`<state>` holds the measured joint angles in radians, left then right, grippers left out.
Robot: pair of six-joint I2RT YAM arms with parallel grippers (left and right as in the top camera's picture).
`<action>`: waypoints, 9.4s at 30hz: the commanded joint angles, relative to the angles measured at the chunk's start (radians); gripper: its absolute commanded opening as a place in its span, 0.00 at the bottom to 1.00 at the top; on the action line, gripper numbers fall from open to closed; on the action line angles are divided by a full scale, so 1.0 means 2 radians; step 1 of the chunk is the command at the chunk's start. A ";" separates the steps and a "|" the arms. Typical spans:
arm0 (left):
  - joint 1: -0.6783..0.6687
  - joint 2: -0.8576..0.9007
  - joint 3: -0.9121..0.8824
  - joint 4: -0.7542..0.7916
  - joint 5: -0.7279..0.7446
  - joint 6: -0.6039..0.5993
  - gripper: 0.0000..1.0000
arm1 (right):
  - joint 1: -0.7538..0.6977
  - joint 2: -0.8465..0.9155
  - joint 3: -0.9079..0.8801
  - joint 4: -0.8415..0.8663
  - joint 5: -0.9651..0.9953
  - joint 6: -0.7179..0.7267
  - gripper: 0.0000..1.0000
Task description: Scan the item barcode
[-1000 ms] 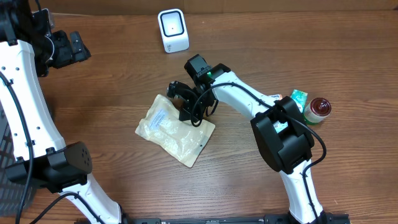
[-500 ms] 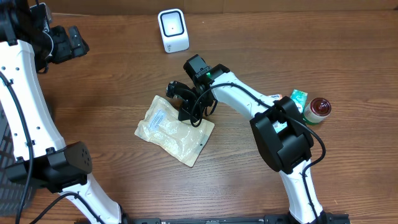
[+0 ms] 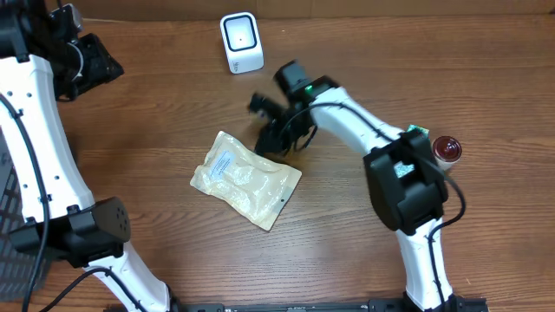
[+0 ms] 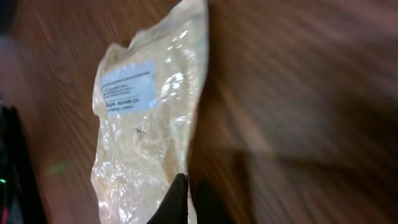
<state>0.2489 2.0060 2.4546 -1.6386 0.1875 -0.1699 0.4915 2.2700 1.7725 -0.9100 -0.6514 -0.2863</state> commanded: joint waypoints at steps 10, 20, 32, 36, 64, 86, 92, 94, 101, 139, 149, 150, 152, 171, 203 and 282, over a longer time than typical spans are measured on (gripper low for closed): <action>-0.123 0.017 -0.039 -0.003 0.012 -0.075 0.05 | -0.023 -0.097 0.012 -0.015 0.060 0.064 0.04; -0.197 0.010 -0.232 0.050 -0.032 -0.138 0.05 | -0.023 -0.087 0.003 -0.017 0.073 0.047 0.16; -0.171 -0.168 -0.506 0.232 -0.024 -0.151 0.04 | -0.023 -0.047 0.003 -0.006 0.073 0.047 0.33; -0.153 -0.196 -0.587 0.279 0.006 -0.151 0.04 | -0.018 -0.030 0.003 0.007 0.067 0.042 0.33; -0.129 -0.195 -0.802 0.490 0.051 -0.217 0.05 | 0.045 0.017 -0.028 0.011 0.003 -0.013 0.56; -0.126 -0.189 -0.797 0.513 0.073 -0.214 0.04 | 0.050 0.018 -0.037 0.037 0.041 0.106 0.04; -0.107 -0.196 -0.740 0.453 0.073 -0.172 0.04 | 0.031 -0.019 -0.009 -0.012 0.057 0.116 0.04; -0.094 -0.196 -0.719 0.435 0.073 -0.159 0.04 | 0.029 -0.044 -0.003 -0.026 0.112 0.140 0.04; -0.058 -0.196 -0.708 0.442 0.059 -0.151 0.04 | 0.070 -0.118 -0.001 -0.096 0.484 0.262 0.04; -0.060 -0.196 -0.709 0.442 0.028 -0.137 0.04 | 0.154 -0.142 -0.001 -0.133 0.470 0.292 0.65; -0.150 -0.196 -0.709 0.457 0.043 -0.051 0.09 | -0.055 -0.156 -0.034 -0.150 0.178 0.184 0.74; -0.161 -0.196 -0.709 0.462 0.048 -0.048 0.10 | -0.067 -0.155 -0.043 -0.147 0.170 0.174 0.73; -0.179 -0.196 -0.709 0.471 0.061 -0.048 0.10 | -0.084 -0.154 -0.067 -0.138 0.160 0.157 0.72; -0.253 -0.105 -0.709 0.654 0.126 -0.121 0.04 | -0.094 -0.152 -0.230 -0.018 0.096 0.139 0.63; -0.246 -0.015 -0.709 0.692 0.121 -0.129 0.04 | -0.052 -0.130 -0.255 0.037 -0.029 0.219 0.50; -0.006 -0.179 -0.622 0.380 -0.025 -0.057 0.99 | -0.047 -0.195 0.079 -0.159 -0.024 -0.061 0.04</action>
<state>0.2363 1.6466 1.2049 -0.8764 0.1612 -0.2878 0.3889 1.9026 1.9091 -1.2720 -0.8532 -0.5304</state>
